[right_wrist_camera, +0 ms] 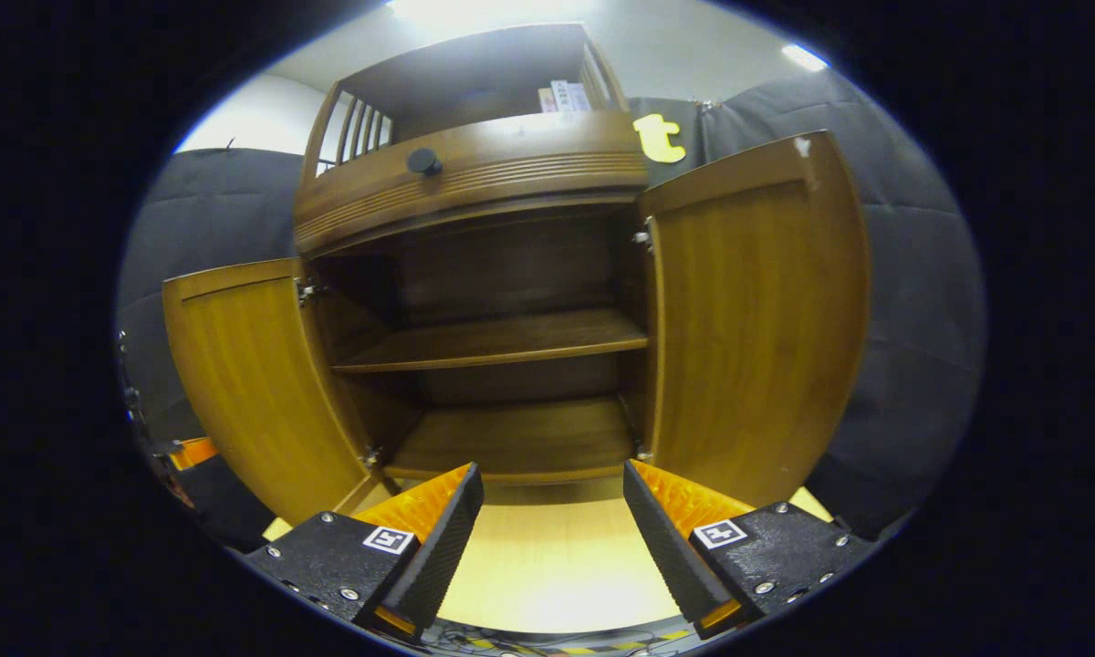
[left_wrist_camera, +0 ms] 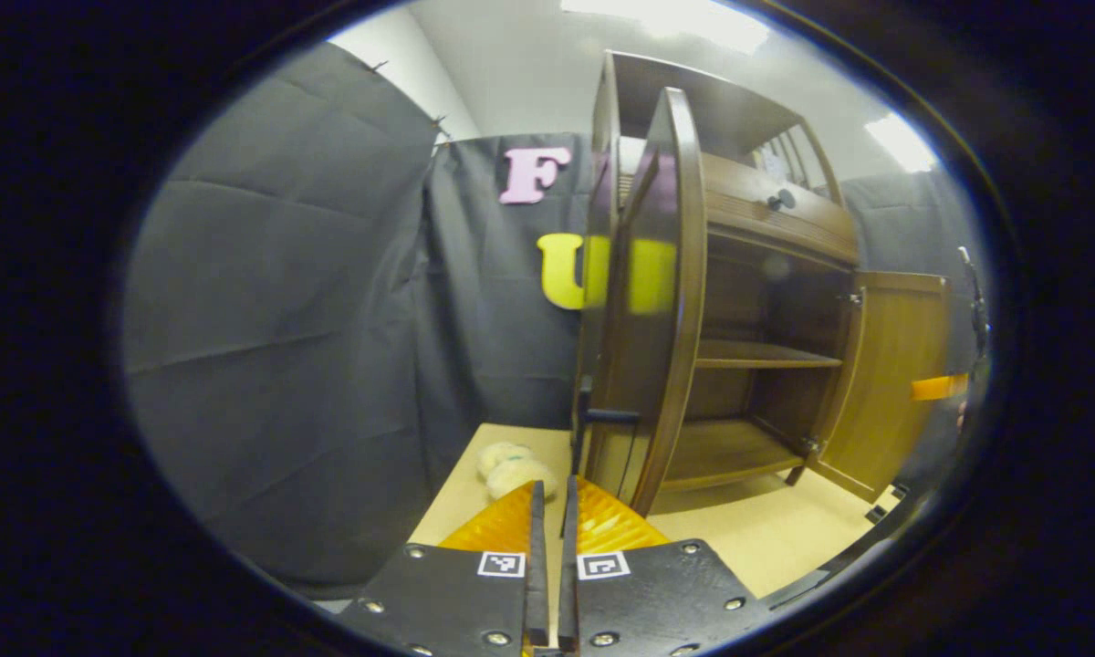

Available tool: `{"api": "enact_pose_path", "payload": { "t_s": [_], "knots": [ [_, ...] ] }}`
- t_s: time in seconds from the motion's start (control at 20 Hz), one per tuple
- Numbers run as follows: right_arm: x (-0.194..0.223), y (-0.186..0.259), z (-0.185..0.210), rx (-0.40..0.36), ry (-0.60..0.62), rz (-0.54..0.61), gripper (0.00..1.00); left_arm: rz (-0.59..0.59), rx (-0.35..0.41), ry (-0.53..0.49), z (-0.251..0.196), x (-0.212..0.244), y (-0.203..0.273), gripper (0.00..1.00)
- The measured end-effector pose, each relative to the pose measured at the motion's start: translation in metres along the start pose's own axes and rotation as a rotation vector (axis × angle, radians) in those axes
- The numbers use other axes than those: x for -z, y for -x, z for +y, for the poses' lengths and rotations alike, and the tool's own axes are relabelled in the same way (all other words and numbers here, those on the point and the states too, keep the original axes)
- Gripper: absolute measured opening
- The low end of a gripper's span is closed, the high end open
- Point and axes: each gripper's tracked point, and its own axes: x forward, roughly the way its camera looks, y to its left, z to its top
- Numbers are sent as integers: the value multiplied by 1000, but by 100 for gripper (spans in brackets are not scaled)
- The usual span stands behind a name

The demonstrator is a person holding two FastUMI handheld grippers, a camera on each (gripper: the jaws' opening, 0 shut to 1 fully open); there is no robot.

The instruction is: Open the right door of the double-door shoe cabinet with the right hand, and open the left door with the left hand.

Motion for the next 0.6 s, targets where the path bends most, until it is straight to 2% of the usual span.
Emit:
{"api": "enact_pose_path", "payload": {
  "t_s": [0.05,0.1,0.15,0.3,0.4,0.45,0.55,0.6],
  "knots": [
    [-2,1,-10,18,17,-16,95,-8,-43,9,-2,-6,13,6],
    [-5,2,-16,13,27,-34,91,-26,-57,25,-10,-14,24,6],
    [-8,3,-20,0,28,-48,91,-51,-59,38,-26,-24,44,7],
    [-17,12,-33,-54,17,-82,92,-92,-69,42,-68,-51,81,37],
    [-21,19,-43,-78,27,-95,95,-139,-86,9,-91,-74,94,58],
    [-23,24,-49,-90,36,-101,91,-166,-94,2,-106,-87,97,68],
    [-30,32,-58,-117,53,-123,91,-169,-100,8,-139,-93,106,88],
    [-32,35,-64,-127,56,-124,95,-161,-112,8,-152,-93,110,99]
  ]
}}
